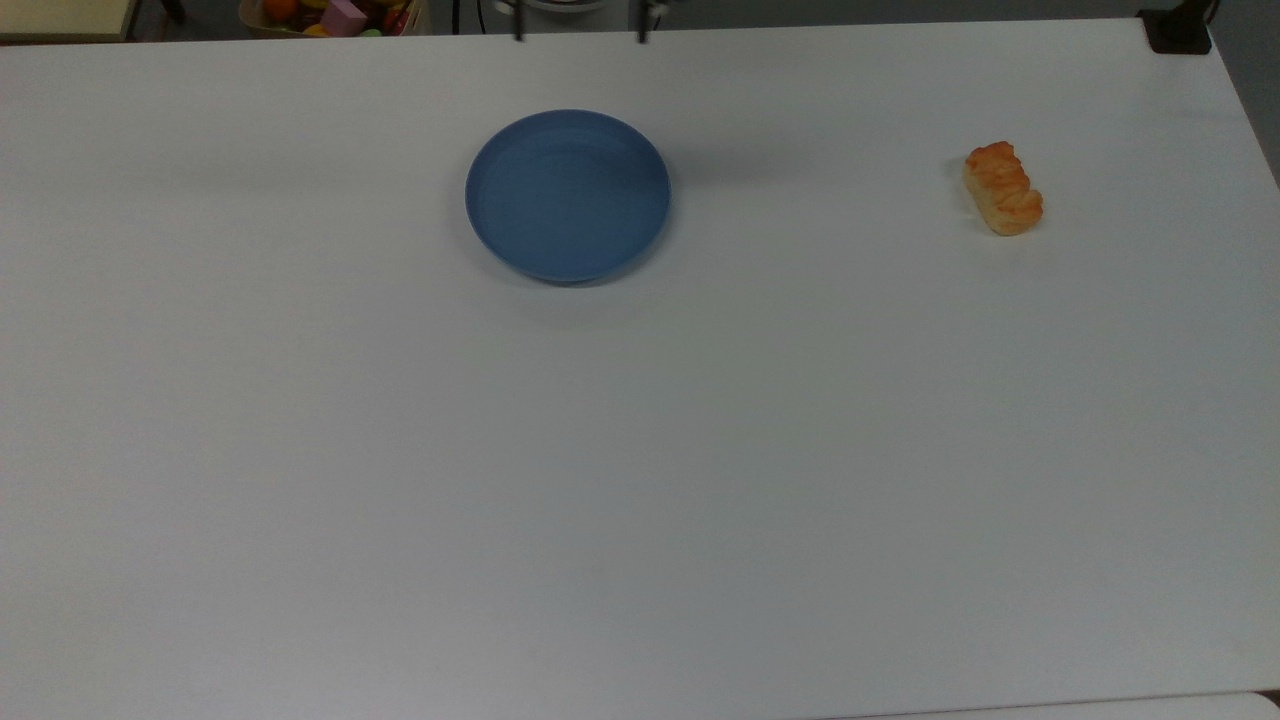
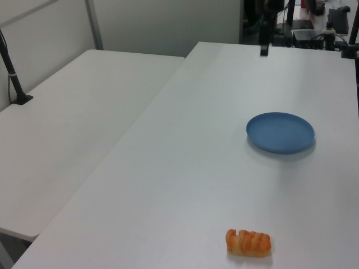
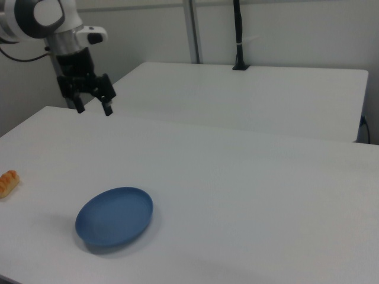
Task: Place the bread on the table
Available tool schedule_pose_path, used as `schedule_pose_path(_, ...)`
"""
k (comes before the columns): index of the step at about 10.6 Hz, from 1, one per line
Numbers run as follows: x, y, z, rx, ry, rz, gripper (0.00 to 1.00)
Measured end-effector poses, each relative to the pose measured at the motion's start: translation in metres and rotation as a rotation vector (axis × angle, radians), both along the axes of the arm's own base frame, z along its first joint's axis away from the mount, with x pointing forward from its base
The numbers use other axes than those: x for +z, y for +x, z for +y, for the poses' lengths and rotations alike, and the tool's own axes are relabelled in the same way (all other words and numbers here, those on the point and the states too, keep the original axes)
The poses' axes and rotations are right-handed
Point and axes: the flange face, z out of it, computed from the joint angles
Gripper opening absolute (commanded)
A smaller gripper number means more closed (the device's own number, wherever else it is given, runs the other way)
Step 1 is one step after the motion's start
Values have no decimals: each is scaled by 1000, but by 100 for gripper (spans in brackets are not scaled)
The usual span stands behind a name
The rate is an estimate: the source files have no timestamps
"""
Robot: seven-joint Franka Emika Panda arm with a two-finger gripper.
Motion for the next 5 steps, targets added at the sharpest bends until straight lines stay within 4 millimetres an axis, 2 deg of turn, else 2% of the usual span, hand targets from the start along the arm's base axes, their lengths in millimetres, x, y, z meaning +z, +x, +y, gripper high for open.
schedule_pose_path(2,14,-11,-61,-71,7,-7,100)
schedule_pose_path(3,15,-14,-80,-100,8,-5,100)
schedule_pose_path(5,6,-17,-97,-128,8,17,100)
